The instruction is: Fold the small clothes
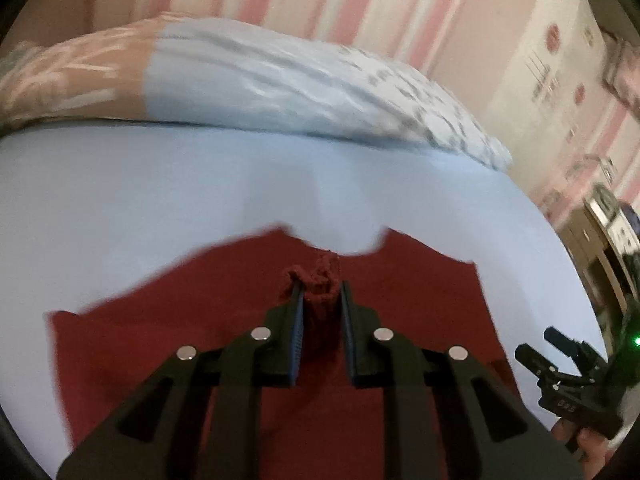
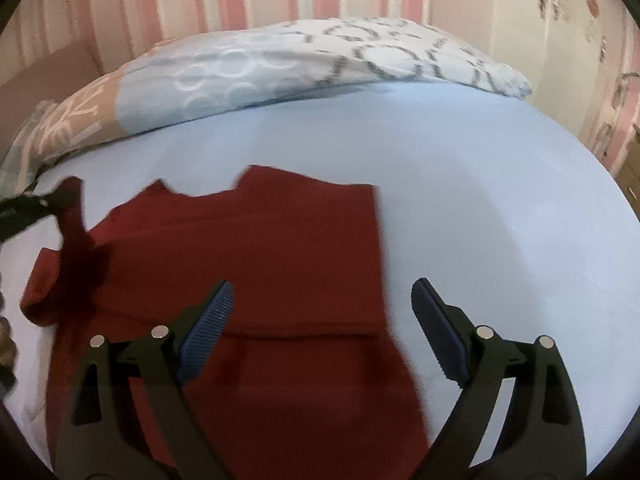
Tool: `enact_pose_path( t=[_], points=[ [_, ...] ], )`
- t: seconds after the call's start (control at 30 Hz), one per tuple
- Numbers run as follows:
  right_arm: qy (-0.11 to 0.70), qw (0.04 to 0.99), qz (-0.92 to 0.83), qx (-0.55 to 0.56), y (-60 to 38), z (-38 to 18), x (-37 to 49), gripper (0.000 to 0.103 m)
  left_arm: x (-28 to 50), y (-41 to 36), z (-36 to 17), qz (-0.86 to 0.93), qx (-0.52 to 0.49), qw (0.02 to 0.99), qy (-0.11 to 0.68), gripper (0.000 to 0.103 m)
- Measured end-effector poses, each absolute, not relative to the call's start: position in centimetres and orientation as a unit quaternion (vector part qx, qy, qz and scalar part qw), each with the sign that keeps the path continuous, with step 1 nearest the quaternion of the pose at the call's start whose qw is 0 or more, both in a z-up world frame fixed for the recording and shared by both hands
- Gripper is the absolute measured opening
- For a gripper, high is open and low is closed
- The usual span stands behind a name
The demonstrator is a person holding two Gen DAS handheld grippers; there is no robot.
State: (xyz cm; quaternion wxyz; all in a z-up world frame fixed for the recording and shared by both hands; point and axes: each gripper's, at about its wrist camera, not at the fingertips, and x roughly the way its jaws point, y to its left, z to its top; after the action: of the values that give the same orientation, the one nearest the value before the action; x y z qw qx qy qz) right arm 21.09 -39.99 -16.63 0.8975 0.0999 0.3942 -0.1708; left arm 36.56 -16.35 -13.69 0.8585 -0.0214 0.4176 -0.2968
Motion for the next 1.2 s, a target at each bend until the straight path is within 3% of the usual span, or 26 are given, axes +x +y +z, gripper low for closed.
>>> enact_pose_path(
  t=[0.2, 0.27, 0.3, 0.33, 0.67, 0.87, 0.97, 1.03, 1.2],
  points=[
    [0.403, 0.891, -0.175, 0.114, -43.4, -18.2, 19.9, 0.086, 35.6, -22.5, -18.8, -0.282, 0.054, 0.848, 0.445, 0.022],
    [0.403, 0.892, -0.170, 0.117, -43.6, -18.5, 19.8, 0.086, 34.0, -22.6, -18.4, -0.276, 0.089, 0.856, 0.429, 0.038],
    [0.403, 0.892, -0.166, 0.121, -43.5, -18.7, 19.8, 0.086, 33.2, -22.3, -17.9, -0.271, 0.105, 0.862, 0.417, 0.060],
    [0.403, 0.892, -0.163, 0.125, -43.5, -18.7, 20.0, 0.086, 32.5, -21.6, -17.5, -0.261, 0.115, 0.869, 0.404, 0.074],
    [0.407, 0.901, -0.056, 0.136, -34.9, -18.8, 25.8, 0.086, 33.3, -7.2, -17.5, -0.105, 0.110, 0.901, 0.407, 0.076],
    [0.438, 0.890, -0.018, 0.126, -31.1, -20.1, 30.3, 0.077, 35.6, -1.7, -18.5, -0.057, 0.070, 0.901, 0.425, 0.076],
    [0.456, 0.881, -0.012, 0.125, -30.2, -20.8, 31.6, 0.056, 35.8, -0.8, -18.6, -0.054, 0.062, 0.901, 0.426, 0.076],
    [0.470, 0.875, -0.007, 0.117, -29.4, -21.3, 32.1, 0.033, 35.8, -0.9, -18.8, -0.051, 0.071, 0.902, 0.423, 0.076],
    [0.464, 0.883, -0.020, 0.065, -28.3, -21.5, 32.1, 0.009, 35.6, -1.4, -19.0, -0.053, 0.081, 0.901, 0.422, 0.076]
  ],
)
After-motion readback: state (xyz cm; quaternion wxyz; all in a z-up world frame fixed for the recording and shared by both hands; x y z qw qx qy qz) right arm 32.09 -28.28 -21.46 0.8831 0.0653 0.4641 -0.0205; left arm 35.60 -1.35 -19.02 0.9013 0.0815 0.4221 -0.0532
